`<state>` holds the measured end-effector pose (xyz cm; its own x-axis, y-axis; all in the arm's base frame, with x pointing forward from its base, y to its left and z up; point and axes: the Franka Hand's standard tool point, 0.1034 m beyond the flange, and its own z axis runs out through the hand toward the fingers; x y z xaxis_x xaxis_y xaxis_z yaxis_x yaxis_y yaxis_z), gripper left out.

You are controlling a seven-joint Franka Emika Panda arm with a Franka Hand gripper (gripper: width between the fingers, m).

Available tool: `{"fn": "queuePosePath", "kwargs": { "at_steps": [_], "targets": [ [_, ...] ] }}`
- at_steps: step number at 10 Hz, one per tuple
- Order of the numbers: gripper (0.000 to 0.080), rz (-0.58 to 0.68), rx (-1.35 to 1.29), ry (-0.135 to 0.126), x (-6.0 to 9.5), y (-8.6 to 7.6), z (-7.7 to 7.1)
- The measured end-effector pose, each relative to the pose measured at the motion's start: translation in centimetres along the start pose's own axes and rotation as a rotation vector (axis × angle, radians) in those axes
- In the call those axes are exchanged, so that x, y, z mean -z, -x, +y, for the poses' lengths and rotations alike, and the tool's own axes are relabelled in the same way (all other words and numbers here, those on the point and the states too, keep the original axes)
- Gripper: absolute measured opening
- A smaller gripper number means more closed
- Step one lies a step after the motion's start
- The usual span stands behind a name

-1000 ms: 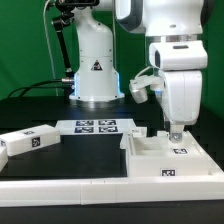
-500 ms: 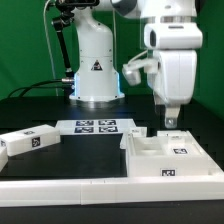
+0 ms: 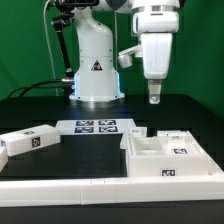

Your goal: Assemble cabinet

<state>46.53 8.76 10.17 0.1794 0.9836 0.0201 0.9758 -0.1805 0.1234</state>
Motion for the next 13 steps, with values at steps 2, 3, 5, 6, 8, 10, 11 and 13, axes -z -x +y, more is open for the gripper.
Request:
{"fn": "queuePosePath", "kwargs": {
  "at_steps": [2,3,5,6,8,10,11,13],
  "targets": [
    [0.0796,0.035,-0.015,0.012,-1.6,1.2,-3.1],
    [0.0796,0.045,-0.025,0.008,-2.4,1.7,-4.2],
    [0.0796,0.056,-0.037,-0.004,-3.8,2.3,-5.3],
    [0.0796,0.052,-0.043,-0.018,-4.3,2.6,-5.7],
    [0.0796,0.051,-0.044,-0.042,-5.3,2.6,-6.5],
    [0.0796,0.049,-0.050,-0.057,-6.0,2.7,-6.7],
    [0.0796,0.049,-0.057,-0.065,-6.4,2.7,-6.9],
    [0.0796,0.048,-0.063,-0.080,-7.1,2.7,-7.2]
  ]
}}
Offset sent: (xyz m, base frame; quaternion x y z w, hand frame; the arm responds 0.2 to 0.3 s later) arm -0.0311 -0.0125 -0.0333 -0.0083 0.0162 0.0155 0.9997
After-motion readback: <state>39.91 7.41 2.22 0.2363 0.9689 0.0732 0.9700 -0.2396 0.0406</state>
